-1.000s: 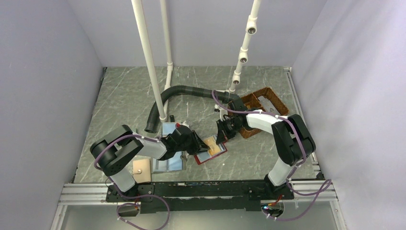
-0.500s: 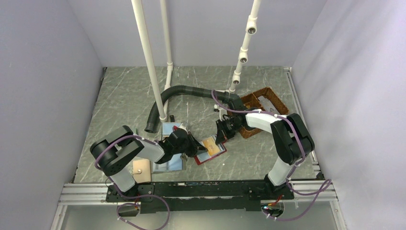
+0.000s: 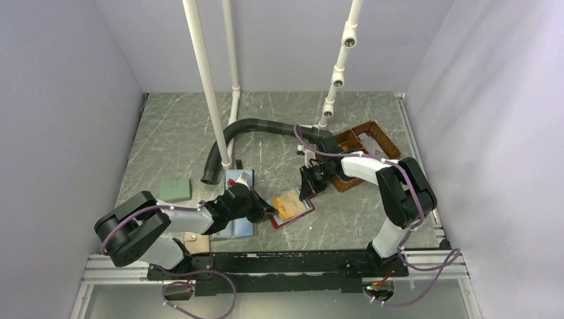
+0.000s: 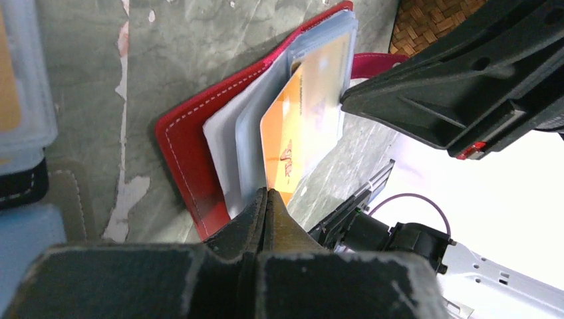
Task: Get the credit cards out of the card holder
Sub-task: Remove the credit card from the card holder.
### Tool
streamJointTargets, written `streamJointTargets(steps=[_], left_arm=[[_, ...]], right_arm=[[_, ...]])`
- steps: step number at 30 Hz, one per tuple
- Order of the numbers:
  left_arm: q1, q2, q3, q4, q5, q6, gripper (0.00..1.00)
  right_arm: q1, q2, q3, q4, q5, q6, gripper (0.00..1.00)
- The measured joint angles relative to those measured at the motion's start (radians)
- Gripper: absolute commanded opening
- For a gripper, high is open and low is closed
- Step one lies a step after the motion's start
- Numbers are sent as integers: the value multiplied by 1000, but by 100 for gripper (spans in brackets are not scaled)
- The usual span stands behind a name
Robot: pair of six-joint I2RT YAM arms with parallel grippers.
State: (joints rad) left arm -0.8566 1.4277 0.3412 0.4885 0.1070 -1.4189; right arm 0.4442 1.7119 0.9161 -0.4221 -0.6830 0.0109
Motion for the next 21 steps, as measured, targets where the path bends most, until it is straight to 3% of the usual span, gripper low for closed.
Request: streamJointTargets(steps=[2, 6, 11, 21], left_arm=[[0, -32, -1, -32, -2, 4, 0], [0, -113, 2, -122, -7, 42, 0], [0, -232, 5, -217, -14, 121, 0], [0, -277, 49, -276, 18, 277, 0]], right_arm=[[0, -1, 0, 0, -3, -1, 12], [7, -14, 0, -7, -19, -23, 34], [12, -77, 0, -51, -76, -101, 51], [12, -193, 5, -153, -258, -301, 70]])
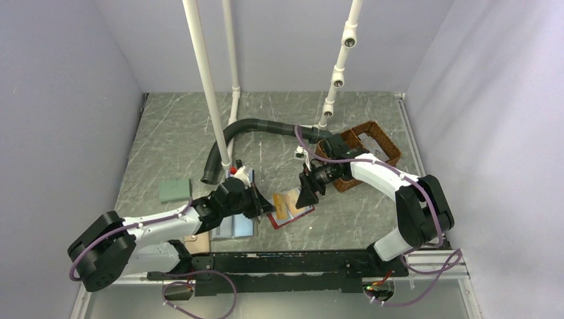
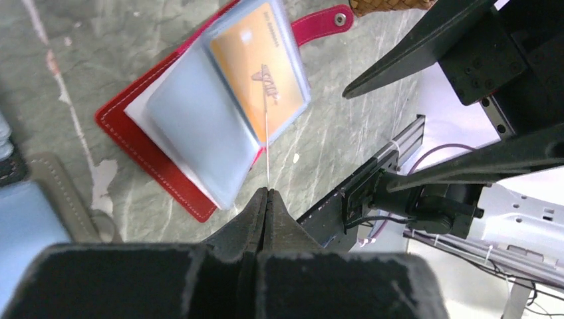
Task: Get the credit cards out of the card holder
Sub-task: Remove the credit card from the card holder, then place the credit card in the storage box.
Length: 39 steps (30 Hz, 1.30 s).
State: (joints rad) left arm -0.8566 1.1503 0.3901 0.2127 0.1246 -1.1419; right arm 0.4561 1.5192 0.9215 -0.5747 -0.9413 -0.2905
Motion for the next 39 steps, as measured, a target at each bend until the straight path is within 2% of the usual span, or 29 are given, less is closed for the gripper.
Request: streamJointTargets(steps=[3, 8, 17, 22, 32, 35, 39], left_arm=[[0, 26, 43, -11, 24, 45, 0], [0, 69, 88, -16, 72, 125, 0], [0, 124, 151, -42, 133, 230, 0], [0, 137, 153, -42, 159, 258, 0], [0, 135, 155, -42, 170, 284, 0], [0, 132, 155, -42, 170, 285, 0], [0, 127, 155, -37, 170, 285, 0]], right_arm=[[0, 6, 24, -83, -63, -117, 81], [0, 63, 126, -270, -116, -451, 88], [0, 171, 306, -506, -89, -926, 92], [5, 301, 443, -585, -89, -1038, 90], [39, 472, 545, -701, -101, -1080, 71], [60, 480, 544, -723, -105, -1090, 60], [79, 487, 544, -761, -118, -1111, 41]])
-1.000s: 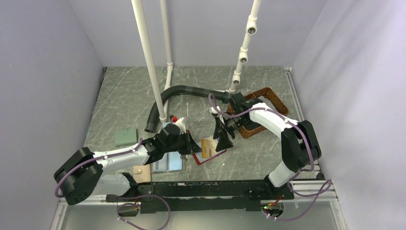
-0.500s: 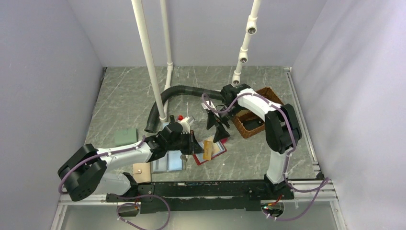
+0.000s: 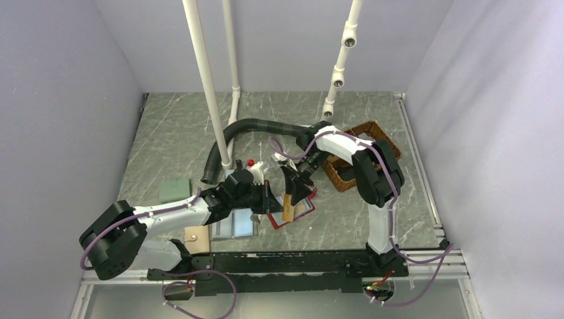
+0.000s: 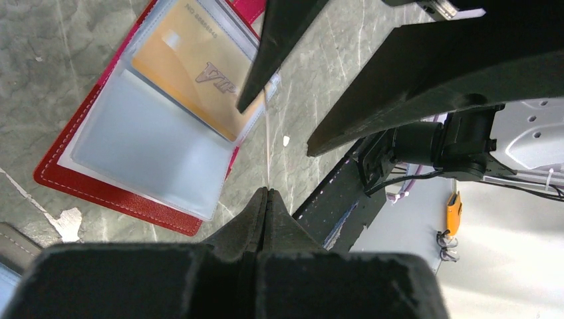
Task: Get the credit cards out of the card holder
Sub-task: Place the credit card in the storage box.
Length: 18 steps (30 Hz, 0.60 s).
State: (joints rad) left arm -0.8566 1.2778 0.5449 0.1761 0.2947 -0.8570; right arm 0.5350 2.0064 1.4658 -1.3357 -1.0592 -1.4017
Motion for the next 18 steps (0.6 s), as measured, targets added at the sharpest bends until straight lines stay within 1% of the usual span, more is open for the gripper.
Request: streamJointTargets(steps=[3, 5, 6, 8, 9, 11, 15, 18], left_arm=[[0, 0, 0, 1, 0, 0, 0], [0, -3, 0, 1, 0, 0, 0], [0, -6, 0, -1, 0, 0, 0], [0, -17, 0, -10, -5, 4, 2], [0, -22, 0, -17, -6, 5, 7], [1, -40, 0, -32, -12, 3, 29], [4, -105, 0, -55, -43, -4, 59], [8, -176, 0, -73, -76, -6, 87]], right_arm=[[5, 16, 0, -29, -9, -21, 24], [5, 25, 0, -36, -15, -32, 7], [5, 28, 0, -38, -17, -39, 0], [3, 29, 0, -60, -22, -51, 0], [2, 29, 0, -77, -27, -60, 0], [-3, 27, 0, -91, -38, -76, 0], [-18, -14, -28, -104, -49, -76, 0], [-51, -96, -56, -103, -40, -24, 0]])
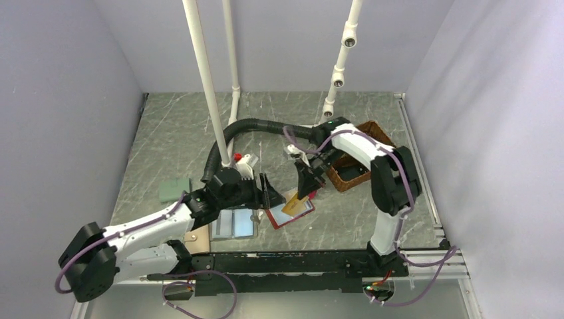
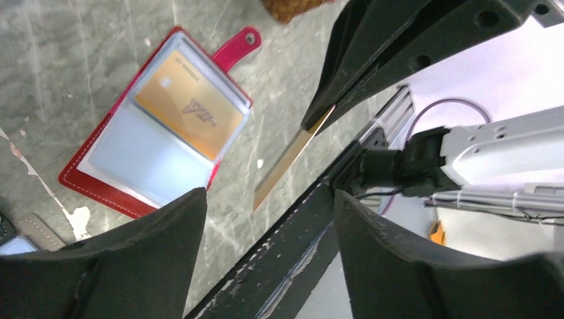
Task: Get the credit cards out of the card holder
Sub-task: Place the credit card in the storage box.
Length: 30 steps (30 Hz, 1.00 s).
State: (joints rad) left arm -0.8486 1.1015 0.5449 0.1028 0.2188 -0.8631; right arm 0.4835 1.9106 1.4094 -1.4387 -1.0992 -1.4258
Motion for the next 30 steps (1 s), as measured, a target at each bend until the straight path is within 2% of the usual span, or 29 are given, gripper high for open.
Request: streamJointTargets(steps=[1, 2, 9, 16, 21, 26, 30], left_arm=[[1, -33, 0, -5, -14, -7, 97], [2, -60, 0, -9, -28, -13, 99], [39, -213, -35, 24, -98, -57, 100], [103, -146, -36, 34, -54, -47, 98], [113, -22, 126, -117, -26, 68, 99], [119, 86, 371, -253, -14, 254, 100], [135, 185, 511, -322, -5, 350, 99]], right_arm=[[-18, -38, -6, -1, 6, 23, 0], [-34, -67, -8, -3, 12, 38, 0], [-177, -252, -54, -23, 51, 135, 0], [-404, -407, -89, 35, 134, 311, 0], [-482, -486, -87, 108, 237, 430, 0], [-546, -476, 28, 140, 307, 532, 0], [-602, -471, 85, 201, 321, 594, 0]])
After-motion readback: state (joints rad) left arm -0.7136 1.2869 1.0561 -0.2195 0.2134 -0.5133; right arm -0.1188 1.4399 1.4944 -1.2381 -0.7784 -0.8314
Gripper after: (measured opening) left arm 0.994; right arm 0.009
